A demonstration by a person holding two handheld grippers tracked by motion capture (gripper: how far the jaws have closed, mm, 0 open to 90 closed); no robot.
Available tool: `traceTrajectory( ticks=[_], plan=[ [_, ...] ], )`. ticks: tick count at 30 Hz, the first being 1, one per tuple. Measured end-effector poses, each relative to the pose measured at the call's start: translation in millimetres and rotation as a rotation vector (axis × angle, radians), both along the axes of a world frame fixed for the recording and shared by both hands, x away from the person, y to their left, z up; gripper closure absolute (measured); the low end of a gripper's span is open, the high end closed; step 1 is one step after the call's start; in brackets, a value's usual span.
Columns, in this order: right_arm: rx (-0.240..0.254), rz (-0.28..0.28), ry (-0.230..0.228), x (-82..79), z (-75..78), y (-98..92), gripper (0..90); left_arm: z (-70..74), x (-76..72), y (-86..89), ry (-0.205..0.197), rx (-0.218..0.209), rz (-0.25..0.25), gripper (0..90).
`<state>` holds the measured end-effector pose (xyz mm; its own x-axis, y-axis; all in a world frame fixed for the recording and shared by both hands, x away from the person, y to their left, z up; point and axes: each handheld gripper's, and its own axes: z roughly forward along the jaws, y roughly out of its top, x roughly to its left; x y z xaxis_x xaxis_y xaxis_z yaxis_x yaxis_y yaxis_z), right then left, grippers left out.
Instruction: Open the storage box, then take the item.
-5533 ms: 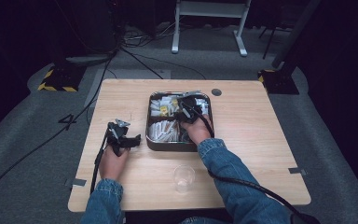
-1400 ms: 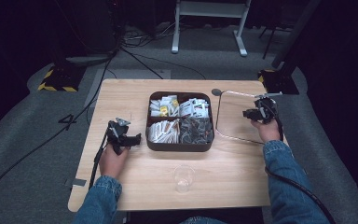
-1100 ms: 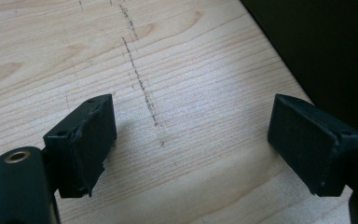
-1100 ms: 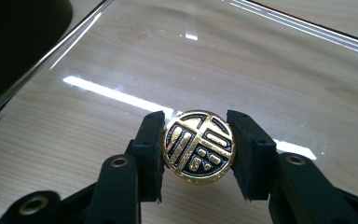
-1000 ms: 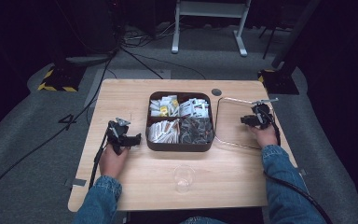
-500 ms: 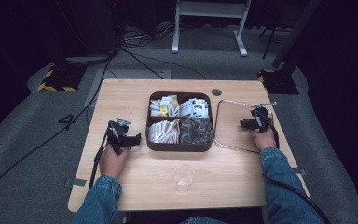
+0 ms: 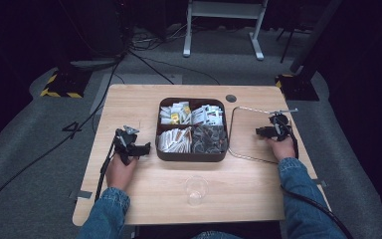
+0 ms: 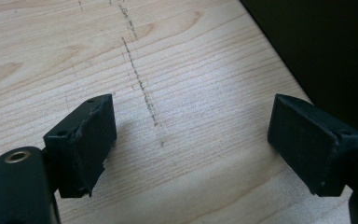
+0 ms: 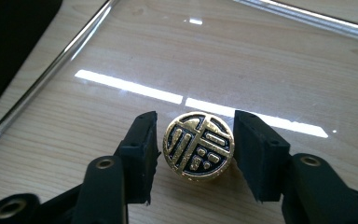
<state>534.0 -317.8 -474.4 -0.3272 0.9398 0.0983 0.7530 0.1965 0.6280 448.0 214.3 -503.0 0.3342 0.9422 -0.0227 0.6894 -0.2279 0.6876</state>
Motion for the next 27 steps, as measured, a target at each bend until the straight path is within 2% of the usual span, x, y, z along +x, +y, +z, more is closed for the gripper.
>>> traceTrajectory(
  ticks=[3,4,8,11,13,18,22,27],
  plan=[
    [0.023,-0.022,-0.009,-1.7,5.7,-0.1,46.9,0.0,0.0,0.0,0.000,0.000,0.000,15.9],
    [0.018,-0.039,-0.018,-2.6,8.6,0.9,46.9,0.0,-0.2,-0.2,0.000,0.000,0.002,15.9],
    [0.039,-0.046,-0.045,-5.3,15.3,3.4,46.5,-0.1,-0.3,-0.2,-0.001,-0.003,0.001,15.9],
    [0.053,-0.032,-0.091,-10.4,27.0,11.0,46.6,-0.1,-0.2,-0.1,0.000,-0.002,0.000,15.8],
    [0.054,-0.029,-0.103,-11.5,30.6,13.2,46.6,-0.1,-0.2,-0.2,-0.001,-0.003,0.001,15.8],
    [0.073,-0.012,-0.149,-19.9,52.0,26.6,46.0,0.0,0.0,-0.1,0.000,0.000,-0.001,15.8],
    [0.091,-0.009,-0.151,-23.3,59.5,33.3,47.4,0.0,0.2,-0.2,-0.002,0.001,-0.001,15.8],
    [0.102,0.030,-0.175,-29.7,69.6,49.0,47.9,0.0,0.2,-0.2,-0.002,0.001,-0.001,15.9]
  ],
)
